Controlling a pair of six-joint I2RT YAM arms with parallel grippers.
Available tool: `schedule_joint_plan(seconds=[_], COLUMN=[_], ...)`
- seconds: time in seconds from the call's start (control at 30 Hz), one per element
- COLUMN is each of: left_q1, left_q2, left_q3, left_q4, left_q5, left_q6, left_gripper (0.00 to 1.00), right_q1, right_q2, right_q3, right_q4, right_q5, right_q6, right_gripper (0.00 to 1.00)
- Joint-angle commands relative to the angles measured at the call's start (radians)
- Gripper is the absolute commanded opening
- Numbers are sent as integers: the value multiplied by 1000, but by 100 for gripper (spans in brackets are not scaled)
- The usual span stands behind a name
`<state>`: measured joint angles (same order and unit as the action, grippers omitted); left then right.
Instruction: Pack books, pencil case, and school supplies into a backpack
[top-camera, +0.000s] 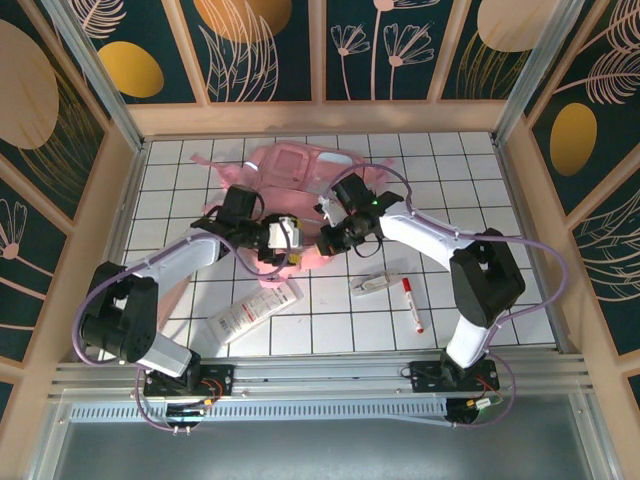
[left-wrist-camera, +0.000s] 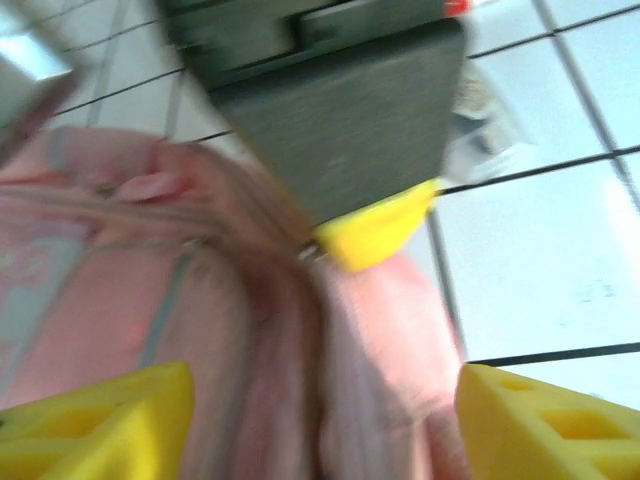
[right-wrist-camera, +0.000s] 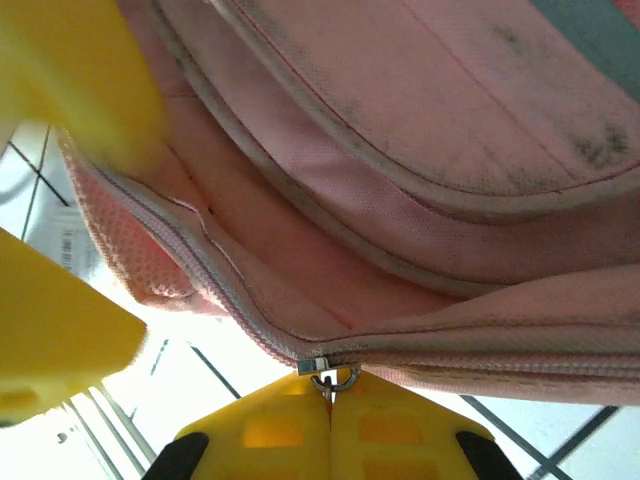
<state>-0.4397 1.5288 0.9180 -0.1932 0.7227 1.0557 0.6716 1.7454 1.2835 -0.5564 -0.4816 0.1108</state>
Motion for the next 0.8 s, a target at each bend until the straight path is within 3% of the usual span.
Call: schedule_joint_plan(seconds=[0.0,0.1,0.17,0.2,0.23,0.27,0.43,0.77], left_q1=[-5,-5,-5,-5,-5,-5,-5,-5], left_q2=[78,104,98,92,85,76,-4,-103], left_q3=[38,39,26,21,17,15,-22,-112], left_q4=[-100,-99,-78,-69,-65,-62,-39,14], left_q5=[4,-7,-15,-26,-44,-61,-107,-79], left_q6=[9,7,6,8,11,20,47,109], left_gripper=[61,55,43,31,11,0,0,0], right_q1=[6,6,6,4,4,-1,-77,-271], right_q2=[4,-11,-10,-6,-2,3,36,97], right_q3=[46,22,12,8,5,2,-36,-15], right_q4=[38,46,44,37,27,18,-60,-9], right_q5=[-77,-78,-62,-47,-17,19,288,464], right_q6=[7,15,24,23,26,32,66,72], right_gripper=[0,0,0,0,0,0,0,0])
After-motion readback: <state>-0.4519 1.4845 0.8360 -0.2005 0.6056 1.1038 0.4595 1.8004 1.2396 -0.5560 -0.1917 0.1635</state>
